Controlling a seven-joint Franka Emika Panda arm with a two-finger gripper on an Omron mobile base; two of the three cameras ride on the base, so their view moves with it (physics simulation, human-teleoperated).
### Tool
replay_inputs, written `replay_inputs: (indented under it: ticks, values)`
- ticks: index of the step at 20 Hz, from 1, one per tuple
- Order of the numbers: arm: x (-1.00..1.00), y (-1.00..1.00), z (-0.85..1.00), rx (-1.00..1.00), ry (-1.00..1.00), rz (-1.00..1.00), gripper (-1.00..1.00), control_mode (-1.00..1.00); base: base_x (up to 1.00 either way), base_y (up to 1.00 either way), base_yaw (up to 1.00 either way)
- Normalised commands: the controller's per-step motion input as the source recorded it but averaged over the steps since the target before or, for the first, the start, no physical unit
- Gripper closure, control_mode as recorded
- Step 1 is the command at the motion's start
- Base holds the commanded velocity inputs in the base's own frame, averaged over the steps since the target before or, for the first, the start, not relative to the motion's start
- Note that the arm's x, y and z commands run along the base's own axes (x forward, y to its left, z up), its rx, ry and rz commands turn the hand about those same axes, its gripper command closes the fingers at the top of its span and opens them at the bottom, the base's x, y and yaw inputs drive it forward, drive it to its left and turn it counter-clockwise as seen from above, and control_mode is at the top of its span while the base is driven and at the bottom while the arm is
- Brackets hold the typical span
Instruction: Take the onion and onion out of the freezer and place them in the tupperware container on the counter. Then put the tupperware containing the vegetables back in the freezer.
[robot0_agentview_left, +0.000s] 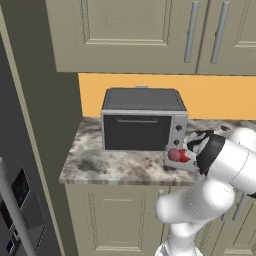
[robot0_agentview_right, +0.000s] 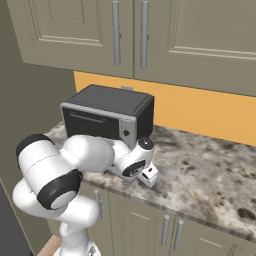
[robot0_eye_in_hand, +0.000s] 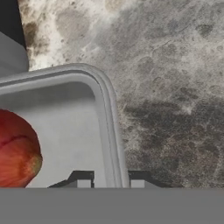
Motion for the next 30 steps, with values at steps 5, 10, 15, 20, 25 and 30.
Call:
replay_inputs:
  ticks: [5,10,15,20,25,30]
  values:
    - [-0.26,0.18,0.11,0.02,-0.04,0.00,1.00,-1.00,0.00,0.00,0.00]
    - [-0.27,0.17,0.84,0.06,-0.08,0.00,1.00,-1.00,0.00,0.00,0.00]
    - [-0.07,0.01,0.99,0.03,0.00,0.00,1.00,-1.00,0.00,0.00,0.00]
    - [-0.27,0.00,0.84,0.00,0.00,0.00,1.00,-1.00,0.00,0.00,0.00]
    - [-0.71,0.11,0.64,0.00,-0.01,0.00,1.00,-1.00,0.00,0.00,0.00]
    - [-0.70,0.20,0.69,0.00,-0.03,0.00,1.00,-1.00,0.00,0.00,0.00]
